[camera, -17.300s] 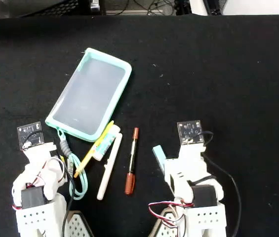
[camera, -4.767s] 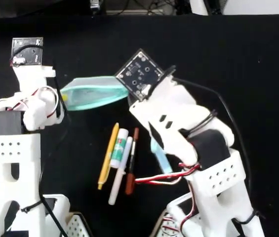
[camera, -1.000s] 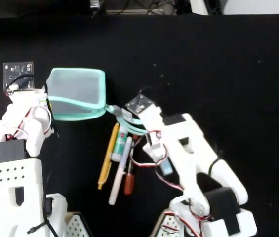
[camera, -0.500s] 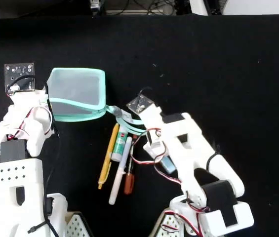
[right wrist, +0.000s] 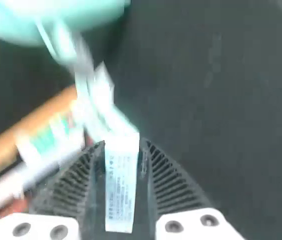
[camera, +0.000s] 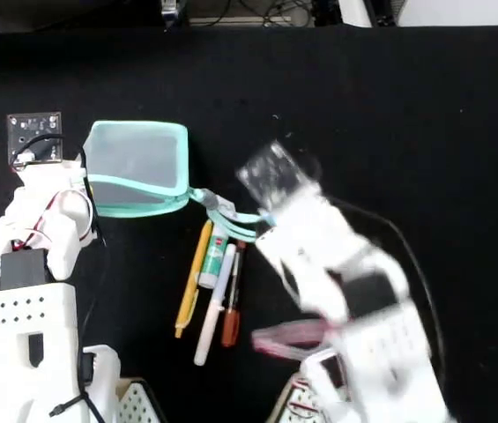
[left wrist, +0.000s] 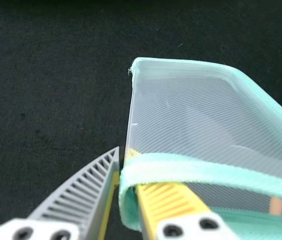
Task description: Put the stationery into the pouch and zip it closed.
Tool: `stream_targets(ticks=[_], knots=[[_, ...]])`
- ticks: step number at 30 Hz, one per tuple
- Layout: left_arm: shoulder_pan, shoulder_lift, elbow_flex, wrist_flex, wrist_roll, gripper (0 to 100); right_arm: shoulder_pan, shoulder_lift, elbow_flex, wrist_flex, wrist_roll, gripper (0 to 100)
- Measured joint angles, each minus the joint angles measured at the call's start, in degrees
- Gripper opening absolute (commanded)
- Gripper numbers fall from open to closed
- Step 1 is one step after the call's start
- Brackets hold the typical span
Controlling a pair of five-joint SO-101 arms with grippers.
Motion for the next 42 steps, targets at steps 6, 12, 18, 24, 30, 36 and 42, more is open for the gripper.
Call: stream_targets(ticks=[6, 12, 18, 24, 30, 36, 42], knots=[[1.76, 0.35, -4.48, 5.89, 2.37, 3, -10.46, -19.52, 9.93, -17.32, -2.2, 1.2], [7.3, 0.97, -18.99, 19.96, 2.29, 3, -12.75, -27.08, 17.58, -35.6, -2.37, 1.2], [7.82, 10.64, -38.33, 34.2, 1.93, 3, -15.82, -27.96, 15.56, -39.91, -2.37, 1.2], [7.82, 26.64, -55.21, 46.51, 2.55, 3, -19.6, -25.58, 12.04, -41.85, -2.37, 1.2], [7.65, 34.55, -59.78, 48.97, 3.87, 3, -19.96, -13.89, 12.04, -54.42, -2.29, 1.2], [7.65, 34.99, -59.78, 48.97, 3.87, 3, -19.96, -1.85, 12.04, -63.65, -2.29, 1.2], [7.65, 35.25, -59.78, 48.97, 3.87, 3, -20.22, 4.66, 11.87, -67.87, -2.2, 1.2]])
